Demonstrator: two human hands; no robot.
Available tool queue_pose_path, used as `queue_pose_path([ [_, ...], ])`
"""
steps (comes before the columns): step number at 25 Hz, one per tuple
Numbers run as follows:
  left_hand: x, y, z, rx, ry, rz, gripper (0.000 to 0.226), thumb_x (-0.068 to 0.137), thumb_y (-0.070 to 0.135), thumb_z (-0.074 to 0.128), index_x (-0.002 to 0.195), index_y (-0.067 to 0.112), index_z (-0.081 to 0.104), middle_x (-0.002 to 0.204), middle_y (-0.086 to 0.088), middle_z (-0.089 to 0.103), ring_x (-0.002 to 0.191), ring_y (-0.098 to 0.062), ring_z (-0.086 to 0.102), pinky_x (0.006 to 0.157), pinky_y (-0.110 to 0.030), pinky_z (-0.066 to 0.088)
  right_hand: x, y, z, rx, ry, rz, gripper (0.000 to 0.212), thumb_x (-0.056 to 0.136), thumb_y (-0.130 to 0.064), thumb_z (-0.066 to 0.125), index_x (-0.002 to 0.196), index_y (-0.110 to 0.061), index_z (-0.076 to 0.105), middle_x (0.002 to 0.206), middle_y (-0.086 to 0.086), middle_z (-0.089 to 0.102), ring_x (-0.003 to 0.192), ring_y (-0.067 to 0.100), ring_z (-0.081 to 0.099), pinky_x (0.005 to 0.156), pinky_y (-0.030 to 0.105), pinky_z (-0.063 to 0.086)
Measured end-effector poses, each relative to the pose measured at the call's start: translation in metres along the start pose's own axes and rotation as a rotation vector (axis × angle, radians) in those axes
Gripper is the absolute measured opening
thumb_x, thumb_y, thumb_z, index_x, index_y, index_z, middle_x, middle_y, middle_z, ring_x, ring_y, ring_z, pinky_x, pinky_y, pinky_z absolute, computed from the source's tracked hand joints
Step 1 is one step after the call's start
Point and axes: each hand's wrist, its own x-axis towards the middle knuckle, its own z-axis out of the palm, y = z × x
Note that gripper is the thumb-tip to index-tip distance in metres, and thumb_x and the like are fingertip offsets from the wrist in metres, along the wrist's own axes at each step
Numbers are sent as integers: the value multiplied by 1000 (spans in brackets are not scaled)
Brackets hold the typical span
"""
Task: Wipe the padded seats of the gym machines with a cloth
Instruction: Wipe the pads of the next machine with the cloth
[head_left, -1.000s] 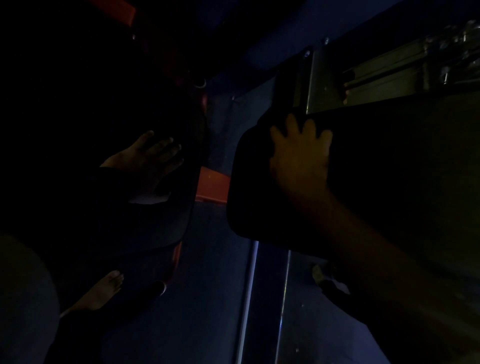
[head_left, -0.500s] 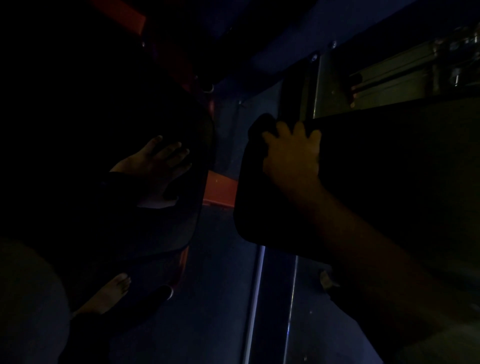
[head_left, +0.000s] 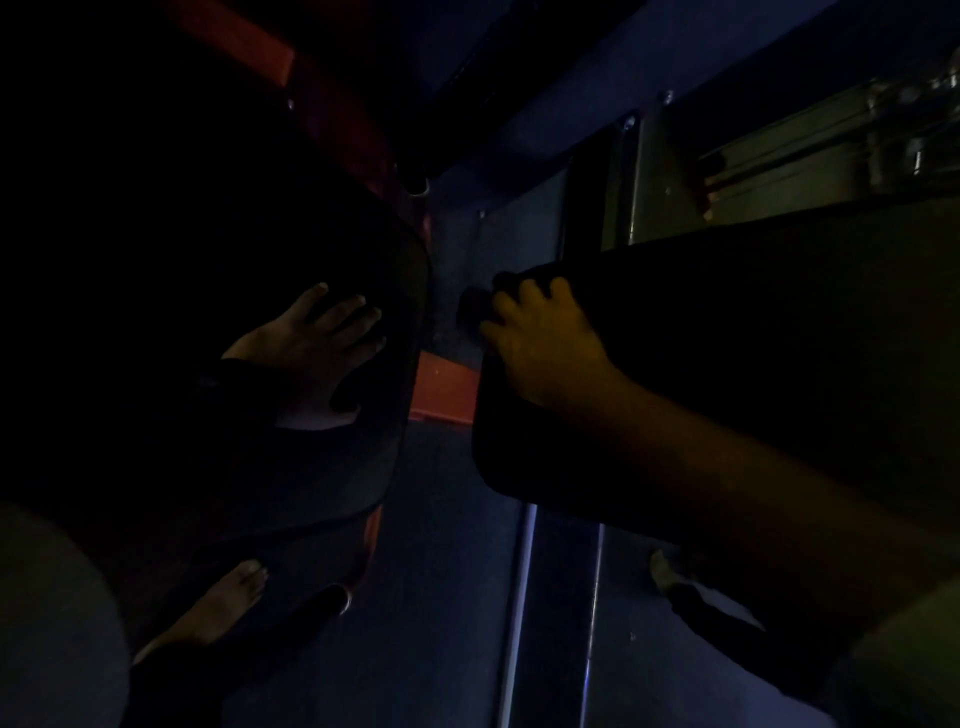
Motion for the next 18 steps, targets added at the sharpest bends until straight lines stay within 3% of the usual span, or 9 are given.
queue_pose_path([
  [3,-1,0,3,-10,12,5,91,87,78,28,162,27,11,171,-6,2,156,-29,1,123,-56,0,17,44,-9,125,-2,403,49,98,-40,50,145,-26,45,146,11,44,126,37,45,105,51,32],
  [4,0,0,3,-14,19,7,92,87,78,28,162,27,11,171,-6,3,157,-29,1,123,-56,1,16,38,-11,86,5,435,47,99,-39,48,143,-24,46,144,12,45,125,38,45,104,50,33],
  [6,0,-1,0,-13,26,0,92,87,78,28,162,27,11,171,-6,2,157,-29,1,123,-56,0,5,8,-7,-51,-56,274,48,99,-39,45,143,-21,45,143,13,44,123,38,45,102,49,36],
  [8,0,0,1,-11,8,-5,92,87,78,29,162,28,9,171,-6,0,157,-28,-1,123,-55,-2,5,25,-1,44,17,172,52,98,-41,49,145,-23,43,146,12,43,126,38,44,103,49,35],
  [11,1,0,2,-26,0,6,92,88,77,29,162,28,9,171,-6,1,157,-28,-1,123,-56,-1,-2,50,-17,70,17,515,55,97,-42,50,148,-22,41,148,14,42,127,40,44,103,50,35],
  [13,-1,0,1,-11,23,3,91,87,77,29,162,27,12,171,-7,4,157,-28,2,123,-56,0,-30,22,-13,-91,-38,403,60,99,-42,46,153,-21,32,154,15,34,131,41,40,102,50,37],
  [15,-1,0,0,-3,13,-1,91,88,77,28,162,27,11,171,-7,2,157,-28,1,123,-55,-1,-38,38,-14,65,-22,352,65,97,-46,52,155,-25,29,157,13,30,136,40,36,105,53,34],
  [17,0,1,0,-6,-4,5,91,88,77,26,162,27,7,171,-6,-1,157,-28,-1,122,-54,-2,-29,63,-30,169,-43,596,65,94,-46,58,152,-25,35,155,13,34,137,40,36,106,56,33],
  [18,1,1,0,-2,0,8,92,88,77,26,162,27,7,171,-6,-1,157,-28,-2,122,-54,-3,-29,59,-30,102,-13,609,64,94,-45,58,151,-24,36,153,14,36,136,41,37,104,55,34],
])
